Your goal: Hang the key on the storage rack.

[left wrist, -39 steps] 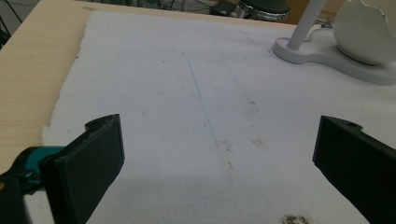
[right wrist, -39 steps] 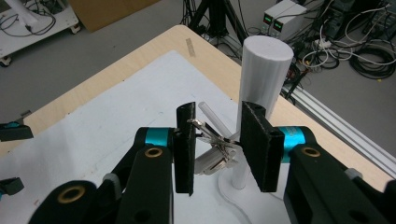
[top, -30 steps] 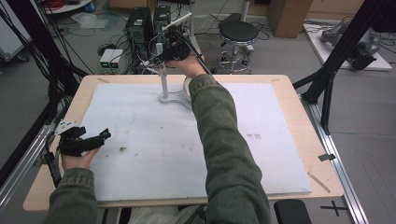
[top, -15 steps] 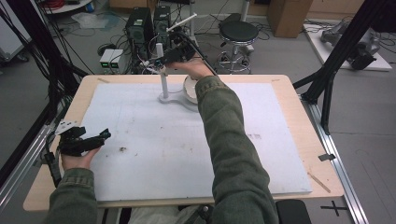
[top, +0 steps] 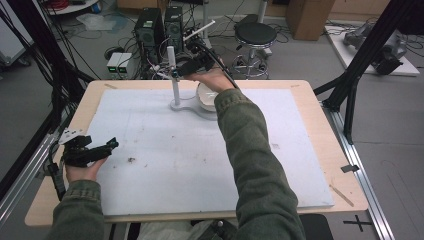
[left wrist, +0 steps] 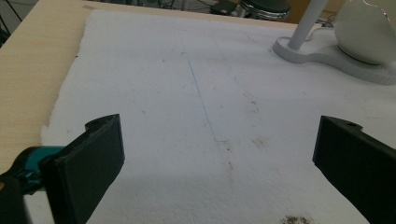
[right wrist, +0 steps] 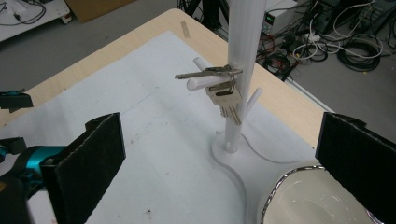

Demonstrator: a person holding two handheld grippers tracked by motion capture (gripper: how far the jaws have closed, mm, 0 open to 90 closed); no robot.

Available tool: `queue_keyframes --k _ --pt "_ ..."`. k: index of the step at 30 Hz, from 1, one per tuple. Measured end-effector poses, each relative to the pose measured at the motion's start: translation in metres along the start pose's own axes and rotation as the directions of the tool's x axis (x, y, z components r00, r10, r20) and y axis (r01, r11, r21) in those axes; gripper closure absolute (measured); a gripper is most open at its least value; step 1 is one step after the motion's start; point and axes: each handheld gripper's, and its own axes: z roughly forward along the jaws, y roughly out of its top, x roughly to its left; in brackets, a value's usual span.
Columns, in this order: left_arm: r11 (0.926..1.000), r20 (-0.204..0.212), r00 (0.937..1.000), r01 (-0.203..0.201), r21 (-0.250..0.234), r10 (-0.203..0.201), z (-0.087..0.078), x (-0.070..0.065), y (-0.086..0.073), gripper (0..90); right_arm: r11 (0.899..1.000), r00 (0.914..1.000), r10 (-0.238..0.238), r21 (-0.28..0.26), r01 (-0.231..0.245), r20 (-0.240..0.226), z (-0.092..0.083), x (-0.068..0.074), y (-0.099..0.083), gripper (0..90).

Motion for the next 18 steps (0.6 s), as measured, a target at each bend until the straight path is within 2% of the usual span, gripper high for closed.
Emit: queue_keyframes --k 5,7,11,18 --pt "1.0000 0.002 1.0000 0.000 0.009 0.000 0.001 0.001 0.000 2.5 1.000 0.9999 -0.002 -0.022 0.002 0.011 -0.006 0.001 -0.010 0.5" --pt "0.9999 0.004 1.0000 0.004 0.015 -0.004 0.002 0.001 0.000 2.5 1.000 0.9998 -0.007 -0.005 0.008 0.020 -0.007 0.001 -0.017 0.5" --pt "0.9998 0.005 1.0000 -0.003 0.018 0.003 0.001 0.001 0.000 2.5 1.000 0.9996 0.008 -0.011 -0.007 0.026 -0.012 0.000 -0.027 0.5" --pt "0.9997 0.011 0.9999 -0.002 0.023 0.001 0.000 0.000 0.000 2.5 1.000 0.9986 0.004 -0.028 -0.002 0.052 -0.021 -0.002 -0.033 0.5"
